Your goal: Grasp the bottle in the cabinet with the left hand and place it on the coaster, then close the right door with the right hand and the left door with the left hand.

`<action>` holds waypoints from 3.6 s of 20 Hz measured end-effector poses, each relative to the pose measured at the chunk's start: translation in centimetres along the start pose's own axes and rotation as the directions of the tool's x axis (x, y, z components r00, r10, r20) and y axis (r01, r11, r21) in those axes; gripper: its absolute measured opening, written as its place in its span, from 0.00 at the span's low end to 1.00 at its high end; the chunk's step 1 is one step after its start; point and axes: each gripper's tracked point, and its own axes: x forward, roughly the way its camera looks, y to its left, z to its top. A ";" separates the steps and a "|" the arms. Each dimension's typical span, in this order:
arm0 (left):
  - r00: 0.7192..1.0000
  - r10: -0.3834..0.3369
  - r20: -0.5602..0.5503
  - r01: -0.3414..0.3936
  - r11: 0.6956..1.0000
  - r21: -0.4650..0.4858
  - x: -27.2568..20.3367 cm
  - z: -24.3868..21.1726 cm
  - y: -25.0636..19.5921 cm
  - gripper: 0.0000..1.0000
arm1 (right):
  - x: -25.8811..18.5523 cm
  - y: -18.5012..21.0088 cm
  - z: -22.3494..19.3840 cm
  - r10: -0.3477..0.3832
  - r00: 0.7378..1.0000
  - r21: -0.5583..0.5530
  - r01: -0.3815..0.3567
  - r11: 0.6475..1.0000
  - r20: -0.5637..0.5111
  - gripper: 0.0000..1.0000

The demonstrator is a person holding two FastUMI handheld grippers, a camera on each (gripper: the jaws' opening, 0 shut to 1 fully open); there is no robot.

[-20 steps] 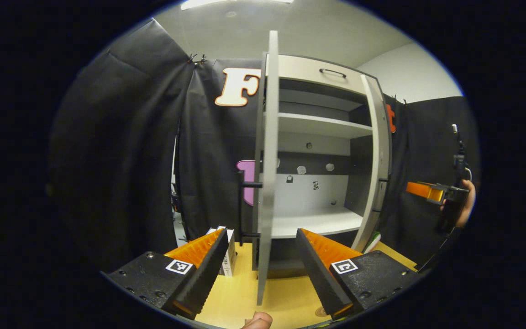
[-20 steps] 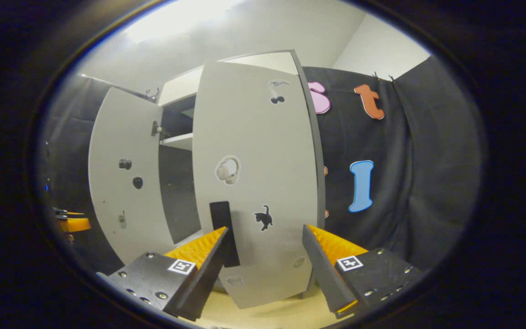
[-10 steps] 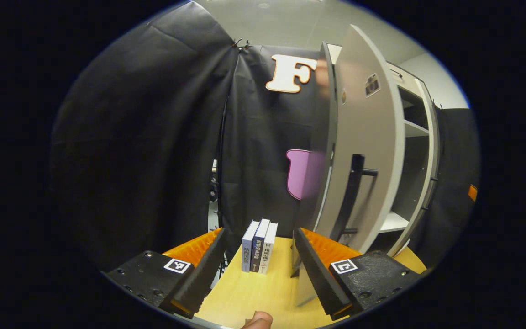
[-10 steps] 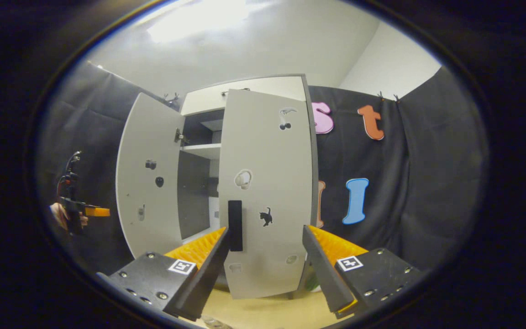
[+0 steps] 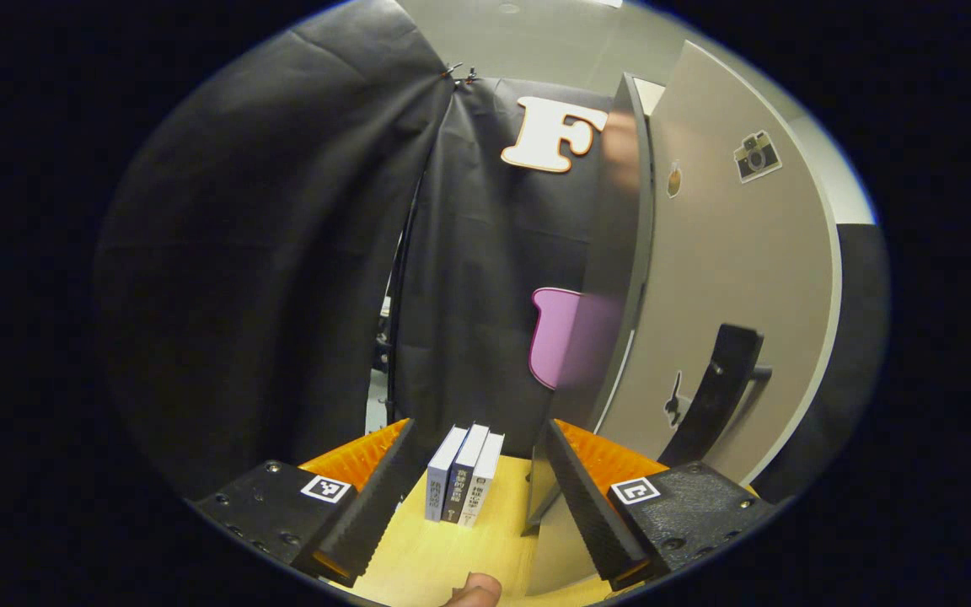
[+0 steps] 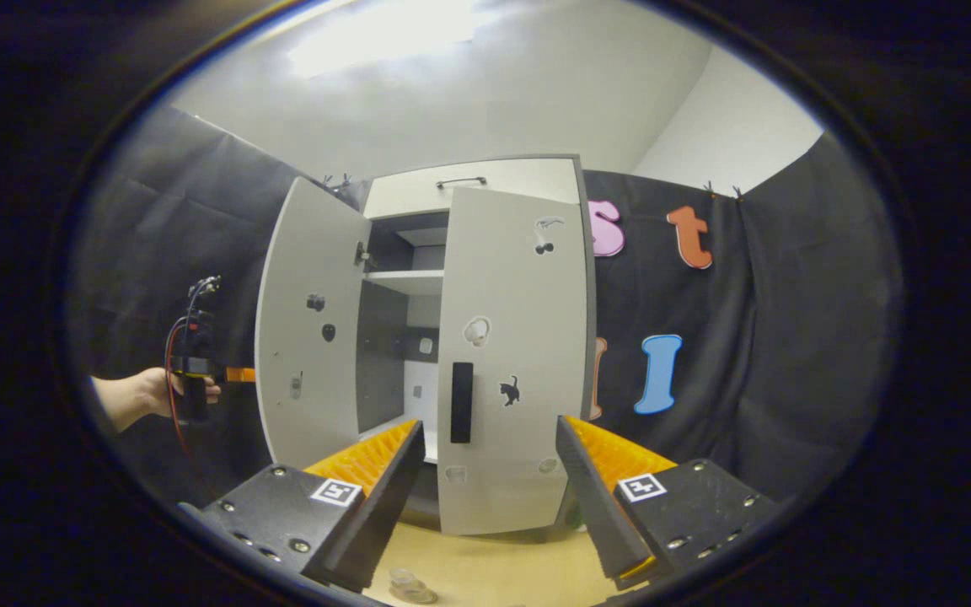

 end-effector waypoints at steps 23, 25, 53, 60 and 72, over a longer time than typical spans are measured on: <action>0.999 0.042 -0.025 -0.038 0.989 0.143 -1.9 -0.2 -9.3 0.87 | -6.0 -5.0 0.1 -0.085 0.996 -0.004 0.085 0.996 0.018 0.95; 0.999 0.036 -0.024 -0.032 0.989 0.145 -1.7 -0.3 -10.4 0.91 | -6.0 -5.5 -0.3 -0.098 0.995 0.010 0.098 0.995 -0.001 0.95; 0.987 -0.157 0.030 0.151 0.978 0.141 -7.3 2.0 -21.7 0.95 | -5.3 -4.8 -0.2 -0.127 0.989 -0.001 0.127 0.992 -0.075 0.95; 0.985 -0.173 -0.001 0.171 0.975 0.144 -10.8 1.1 -22.0 0.96 | -7.0 -3.9 0.4 -0.096 0.994 -0.021 0.095 0.995 -0.051 0.95; 0.980 -0.195 -0.028 0.196 0.962 0.190 -15.2 -1.1 -21.9 0.96 | -9.2 -3.2 -0.4 -0.081 0.995 -0.023 0.080 0.997 -0.061 0.95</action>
